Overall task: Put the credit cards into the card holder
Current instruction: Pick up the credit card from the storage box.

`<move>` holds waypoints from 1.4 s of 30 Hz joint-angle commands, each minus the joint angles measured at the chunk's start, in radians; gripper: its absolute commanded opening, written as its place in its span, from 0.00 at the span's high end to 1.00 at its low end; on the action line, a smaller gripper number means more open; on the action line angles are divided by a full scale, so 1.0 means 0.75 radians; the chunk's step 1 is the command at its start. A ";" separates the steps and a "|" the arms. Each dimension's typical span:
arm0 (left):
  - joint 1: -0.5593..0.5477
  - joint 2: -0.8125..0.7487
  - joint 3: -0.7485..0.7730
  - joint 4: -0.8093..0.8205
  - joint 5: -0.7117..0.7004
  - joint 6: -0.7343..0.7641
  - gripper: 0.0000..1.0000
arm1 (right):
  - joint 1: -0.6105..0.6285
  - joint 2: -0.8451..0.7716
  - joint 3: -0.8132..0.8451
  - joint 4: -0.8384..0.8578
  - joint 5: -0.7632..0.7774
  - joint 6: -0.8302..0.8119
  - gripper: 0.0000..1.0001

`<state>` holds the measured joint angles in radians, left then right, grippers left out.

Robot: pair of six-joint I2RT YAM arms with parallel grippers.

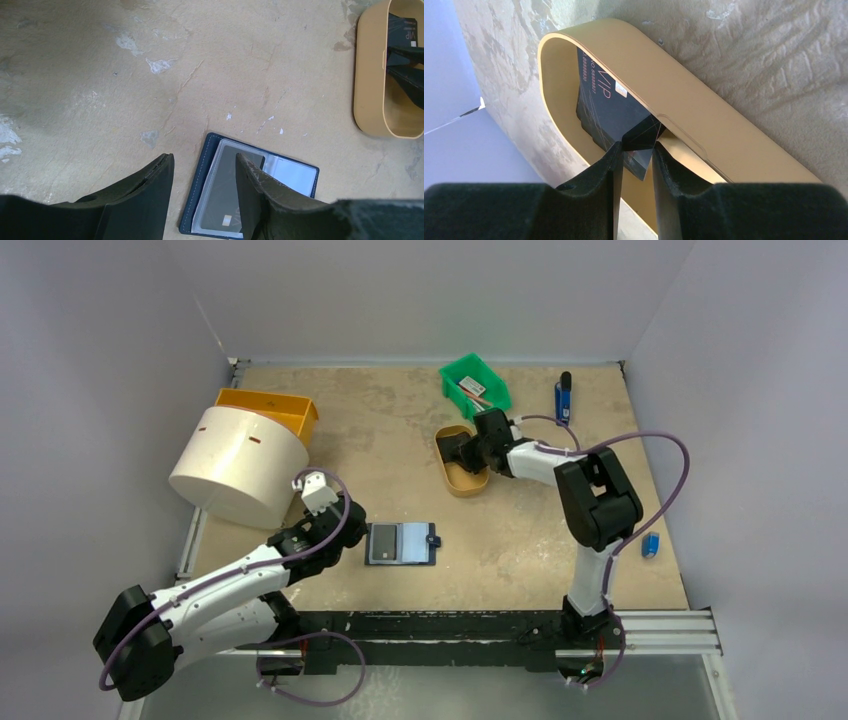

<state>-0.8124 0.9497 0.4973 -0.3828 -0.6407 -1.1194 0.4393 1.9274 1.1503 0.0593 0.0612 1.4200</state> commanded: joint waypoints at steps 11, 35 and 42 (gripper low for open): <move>0.001 0.010 0.000 0.037 0.003 -0.027 0.53 | 0.005 -0.072 -0.039 -0.018 0.010 -0.039 0.78; 0.001 -0.008 0.082 -0.051 -0.066 -0.002 0.54 | 0.004 -0.366 0.082 -0.176 0.079 -0.265 1.00; 0.000 -0.078 0.169 -0.045 -0.017 0.169 0.54 | 0.005 -0.665 0.201 -0.273 -0.093 -0.921 1.00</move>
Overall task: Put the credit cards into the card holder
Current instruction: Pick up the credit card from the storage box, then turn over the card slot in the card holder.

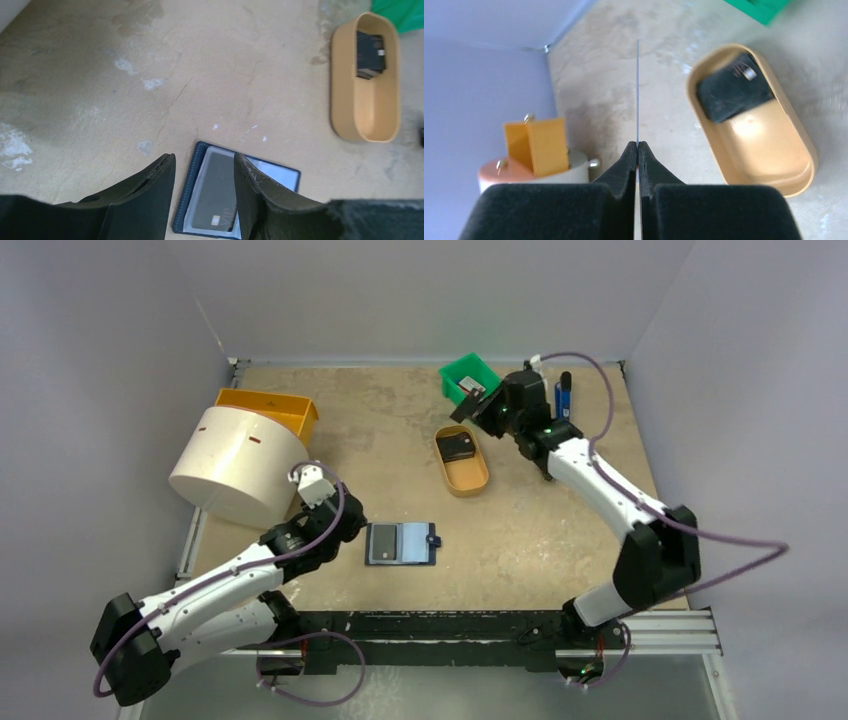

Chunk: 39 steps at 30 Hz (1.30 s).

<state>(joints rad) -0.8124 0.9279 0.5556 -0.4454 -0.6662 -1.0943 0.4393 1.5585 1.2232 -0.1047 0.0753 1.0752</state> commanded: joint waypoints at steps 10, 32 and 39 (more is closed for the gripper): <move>-0.019 0.048 0.048 0.377 0.483 0.293 0.54 | 0.072 -0.621 -0.376 -0.326 -0.805 -1.065 1.00; -0.352 0.740 0.357 0.254 0.217 0.366 0.49 | 0.171 -0.678 -0.754 -0.126 -0.714 -0.761 1.00; -0.358 0.849 0.384 0.237 0.208 0.377 0.50 | 0.187 -0.646 -0.776 -0.108 -0.771 -0.763 1.00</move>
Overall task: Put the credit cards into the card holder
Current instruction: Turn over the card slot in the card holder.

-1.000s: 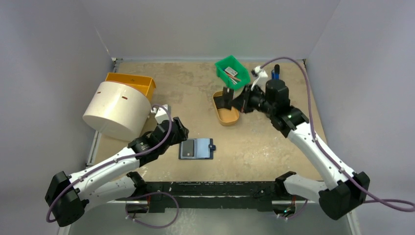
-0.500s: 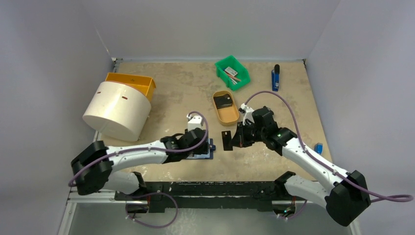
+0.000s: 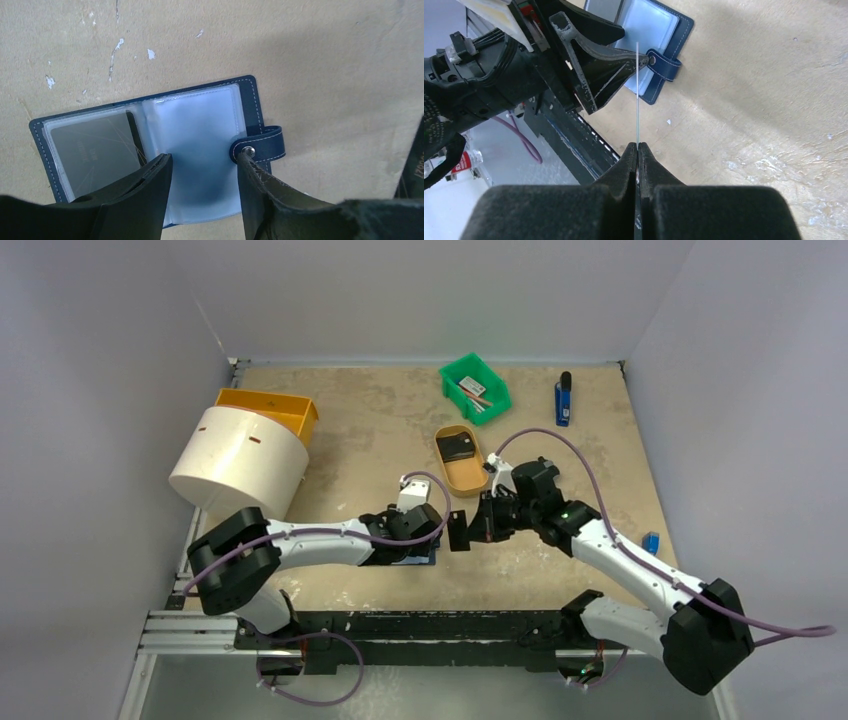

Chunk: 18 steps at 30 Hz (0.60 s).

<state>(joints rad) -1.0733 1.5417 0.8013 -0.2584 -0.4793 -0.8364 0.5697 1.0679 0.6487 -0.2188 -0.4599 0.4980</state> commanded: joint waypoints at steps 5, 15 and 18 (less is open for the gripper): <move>-0.010 0.054 0.057 -0.038 -0.078 0.019 0.56 | 0.018 0.011 -0.009 0.046 -0.055 0.007 1.00; -0.009 0.028 0.023 -0.050 -0.141 -0.031 0.64 | 0.042 0.015 0.002 0.036 -0.082 -0.012 1.00; -0.009 -0.010 -0.002 -0.026 -0.144 -0.027 0.61 | 0.061 0.020 0.001 0.036 -0.084 -0.013 1.00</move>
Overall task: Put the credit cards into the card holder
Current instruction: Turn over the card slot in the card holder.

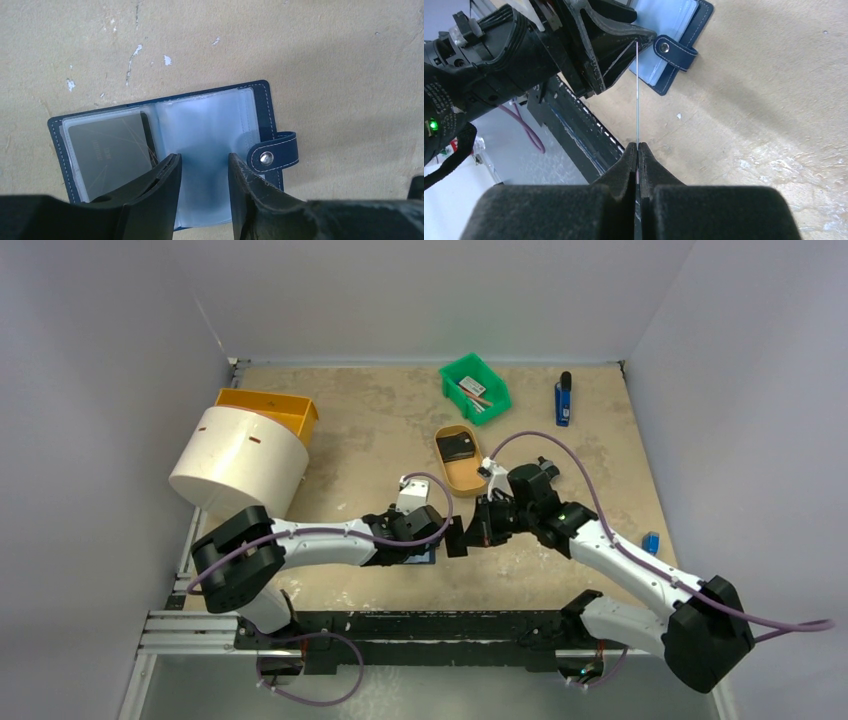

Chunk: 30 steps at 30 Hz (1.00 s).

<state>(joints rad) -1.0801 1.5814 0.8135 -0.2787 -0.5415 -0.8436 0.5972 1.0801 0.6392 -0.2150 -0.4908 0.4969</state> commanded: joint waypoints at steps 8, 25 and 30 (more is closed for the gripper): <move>0.000 -0.032 -0.023 -0.017 -0.077 -0.044 0.83 | 0.072 0.052 0.023 0.030 -0.049 -0.015 1.00; 0.000 -0.154 -0.060 -0.023 -0.104 -0.071 0.87 | 0.082 0.390 0.096 0.226 -0.273 0.133 1.00; 0.000 -0.158 -0.064 -0.017 -0.104 -0.073 0.87 | 0.081 0.505 0.137 0.254 -0.258 0.184 1.00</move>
<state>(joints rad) -1.0801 1.4963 0.7708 -0.3088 -0.5915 -0.8799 0.6544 1.4197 0.6880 -0.0845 -0.6514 0.5888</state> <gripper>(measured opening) 0.137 0.005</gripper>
